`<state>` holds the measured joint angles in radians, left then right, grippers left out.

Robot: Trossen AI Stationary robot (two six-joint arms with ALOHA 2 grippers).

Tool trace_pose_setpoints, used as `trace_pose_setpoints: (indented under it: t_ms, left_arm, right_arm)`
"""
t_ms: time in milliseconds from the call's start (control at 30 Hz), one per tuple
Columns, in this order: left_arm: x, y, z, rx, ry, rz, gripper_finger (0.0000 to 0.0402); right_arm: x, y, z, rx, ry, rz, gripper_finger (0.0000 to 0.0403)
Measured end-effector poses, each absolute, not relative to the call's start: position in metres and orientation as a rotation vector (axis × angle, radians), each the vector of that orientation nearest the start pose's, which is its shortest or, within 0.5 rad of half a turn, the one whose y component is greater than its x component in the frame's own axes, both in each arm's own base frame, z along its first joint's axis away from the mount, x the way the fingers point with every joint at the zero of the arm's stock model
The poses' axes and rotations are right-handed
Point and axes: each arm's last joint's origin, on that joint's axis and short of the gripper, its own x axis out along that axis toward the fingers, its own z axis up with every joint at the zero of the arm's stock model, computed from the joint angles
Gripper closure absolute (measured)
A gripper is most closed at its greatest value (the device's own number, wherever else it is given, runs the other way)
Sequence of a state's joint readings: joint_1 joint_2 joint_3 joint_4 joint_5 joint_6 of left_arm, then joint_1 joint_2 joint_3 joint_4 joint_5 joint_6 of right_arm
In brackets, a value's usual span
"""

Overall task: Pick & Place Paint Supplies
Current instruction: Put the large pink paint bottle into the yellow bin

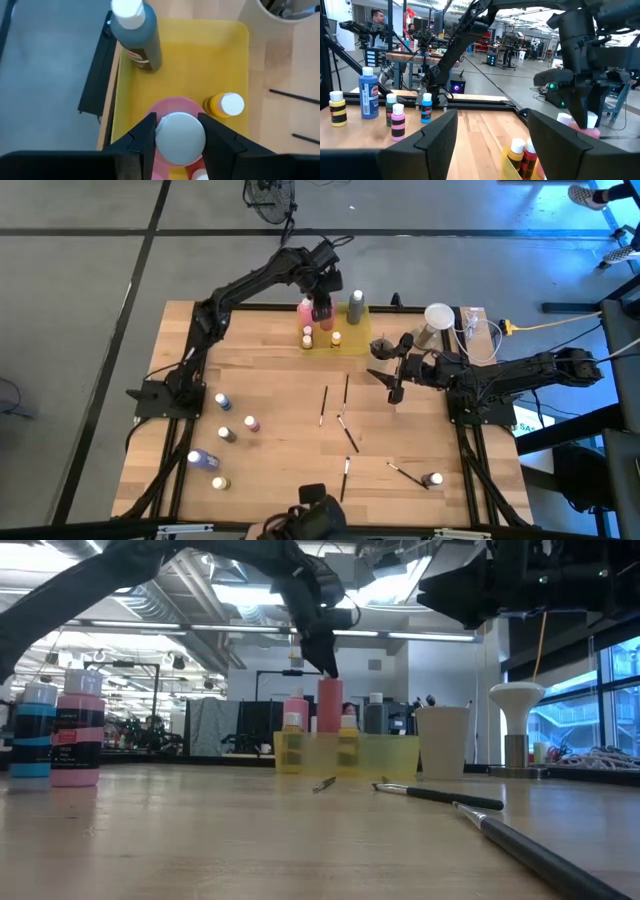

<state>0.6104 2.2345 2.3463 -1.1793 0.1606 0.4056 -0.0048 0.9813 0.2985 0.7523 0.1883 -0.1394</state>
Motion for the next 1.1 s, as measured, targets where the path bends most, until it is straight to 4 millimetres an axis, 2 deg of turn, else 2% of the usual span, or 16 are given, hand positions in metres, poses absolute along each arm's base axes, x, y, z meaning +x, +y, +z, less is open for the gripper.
trace_pose_setpoints:
  t_ms: [233,533,867,1100]
  left_arm:
    - [0.377,0.273,0.315,-0.089,1.031,0.211,0.0283]
    - [0.383,0.277,0.301,-0.085,1.003,0.200,0.0283]
    - [0.380,0.278,0.299,-0.094,1.021,0.206,0.0283]
    - [0.384,0.282,0.284,-0.107,1.065,0.200,0.0283]
  right_arm:
    - [0.197,-0.006,0.220,-0.141,-0.039,-0.197,0.0158]
    - [0.197,-0.006,0.219,-0.142,-0.031,-0.196,0.0158]
    - [0.197,-0.006,0.219,-0.143,-0.028,-0.198,0.0158]
    - [0.197,-0.006,0.219,-0.145,-0.023,-0.197,0.0158]
